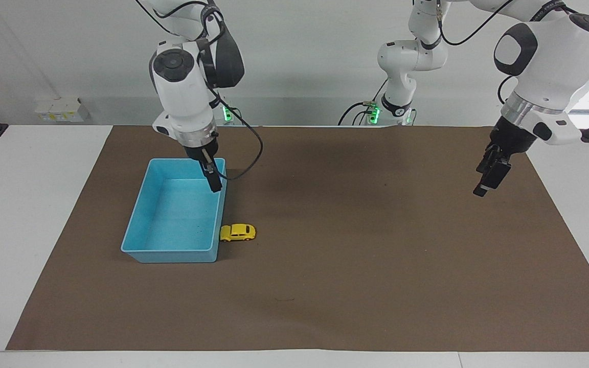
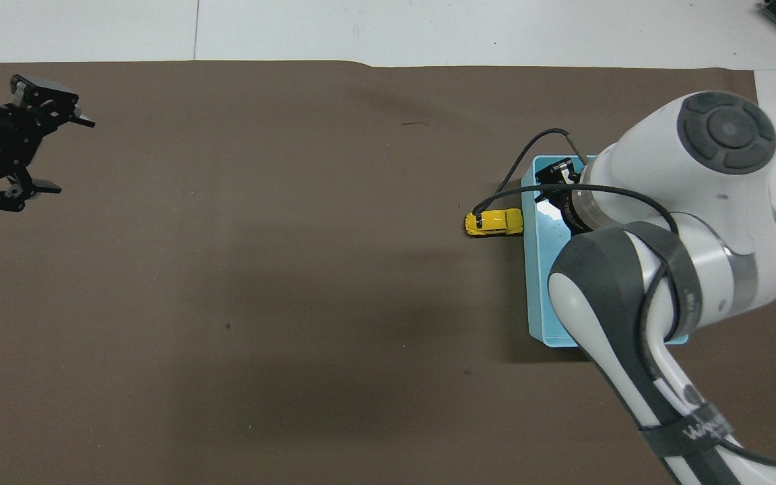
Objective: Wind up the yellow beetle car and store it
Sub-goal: 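Lower the right gripper onto the yellow car beside the bin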
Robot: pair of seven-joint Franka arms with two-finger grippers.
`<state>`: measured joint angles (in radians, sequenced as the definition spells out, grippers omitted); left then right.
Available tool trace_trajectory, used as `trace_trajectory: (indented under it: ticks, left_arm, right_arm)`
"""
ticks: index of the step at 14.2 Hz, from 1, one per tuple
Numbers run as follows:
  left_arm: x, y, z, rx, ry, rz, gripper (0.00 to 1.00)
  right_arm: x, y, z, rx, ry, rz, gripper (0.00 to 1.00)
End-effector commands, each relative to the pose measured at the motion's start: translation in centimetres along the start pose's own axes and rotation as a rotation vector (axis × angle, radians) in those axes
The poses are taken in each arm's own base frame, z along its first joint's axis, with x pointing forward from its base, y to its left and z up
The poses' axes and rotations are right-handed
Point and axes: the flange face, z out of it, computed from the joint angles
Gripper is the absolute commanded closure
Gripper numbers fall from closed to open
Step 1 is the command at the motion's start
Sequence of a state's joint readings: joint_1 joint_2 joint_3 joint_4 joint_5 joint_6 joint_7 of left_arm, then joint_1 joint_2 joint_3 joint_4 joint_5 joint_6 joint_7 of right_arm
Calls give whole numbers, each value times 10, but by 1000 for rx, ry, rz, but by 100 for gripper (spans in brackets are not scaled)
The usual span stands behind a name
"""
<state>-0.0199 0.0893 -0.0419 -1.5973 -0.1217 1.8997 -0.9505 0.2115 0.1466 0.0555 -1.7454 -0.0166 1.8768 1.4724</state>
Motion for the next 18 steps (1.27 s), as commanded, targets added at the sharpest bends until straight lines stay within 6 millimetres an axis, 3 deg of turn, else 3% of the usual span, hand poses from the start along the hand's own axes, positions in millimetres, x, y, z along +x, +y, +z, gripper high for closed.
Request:
trace_trajectory:
  ticks: [1,7,13,15,18]
  left_arm:
    - [6,-2,-5,13,13,129,0]
    - [12,-9,-19,66,55,623,0]
    - [-9,-36,-16,181,-142,908,0]
    - [-15,-45,-14,190,-169,941,0]
    - [-14,-42,-14,181,-153,934,0]
  right_arm:
    - [-3,-11,18,6,-3,66,0]
    - [-25,-33,67,38,9,234,0]
    - [-52,-46,117,47,132,282,0]
    - [-52,-41,131,56,162,253,0]
    - [-52,-42,146,81,193,212,0]
